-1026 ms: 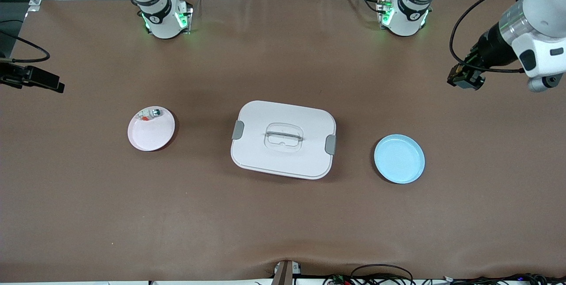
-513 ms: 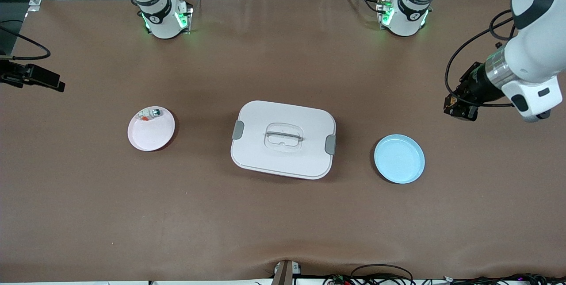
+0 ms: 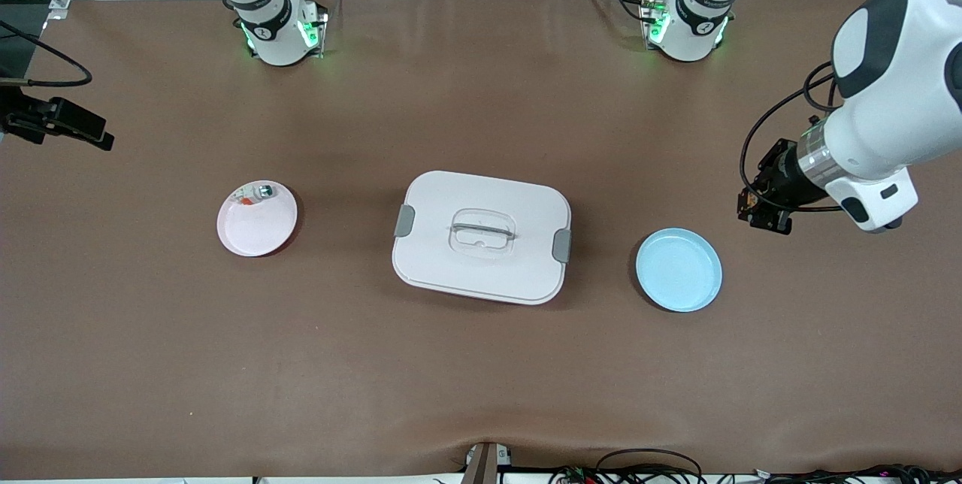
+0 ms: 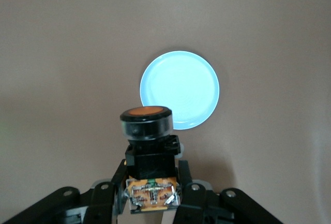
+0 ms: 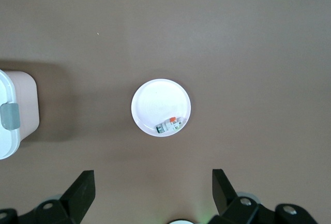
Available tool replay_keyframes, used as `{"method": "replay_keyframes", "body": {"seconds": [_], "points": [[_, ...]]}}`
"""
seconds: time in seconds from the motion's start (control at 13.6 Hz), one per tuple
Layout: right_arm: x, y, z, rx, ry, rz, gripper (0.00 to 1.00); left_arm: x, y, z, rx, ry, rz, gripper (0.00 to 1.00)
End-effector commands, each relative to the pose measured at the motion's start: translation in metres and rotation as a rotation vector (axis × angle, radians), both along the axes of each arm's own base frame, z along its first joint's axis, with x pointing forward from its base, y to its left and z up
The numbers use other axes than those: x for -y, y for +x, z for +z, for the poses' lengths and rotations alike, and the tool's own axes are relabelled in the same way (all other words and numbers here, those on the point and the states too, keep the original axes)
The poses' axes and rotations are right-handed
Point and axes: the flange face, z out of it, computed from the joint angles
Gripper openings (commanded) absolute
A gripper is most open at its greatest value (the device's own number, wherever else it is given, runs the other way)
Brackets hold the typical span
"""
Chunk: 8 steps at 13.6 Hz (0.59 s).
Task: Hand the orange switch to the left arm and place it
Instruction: 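Carry the switch with the left gripper over the light-blue plate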
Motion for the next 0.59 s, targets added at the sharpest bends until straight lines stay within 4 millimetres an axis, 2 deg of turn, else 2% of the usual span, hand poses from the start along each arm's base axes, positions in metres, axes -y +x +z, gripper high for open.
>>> {"method": "replay_keyframes", "body": {"seconds": [0.0, 0.15, 0.51], "points": [[-0.003, -0.016, -0.002, 0.015, 0.014, 0.011, 1.0, 0.001, 0.007, -0.013, 0.015, 0.017, 0.049, 0.0], [-0.003, -0.015, 0.0, 0.021, 0.016, 0.011, 1.0, 0.002, 0.011, -0.022, 0.03, 0.014, 0.088, 0.0], [0.0, -0.017, 0.004, 0.031, 0.057, -0.005, 1.0, 0.001, 0.012, -0.061, 0.042, 0.043, 0.103, 0.0]]}}
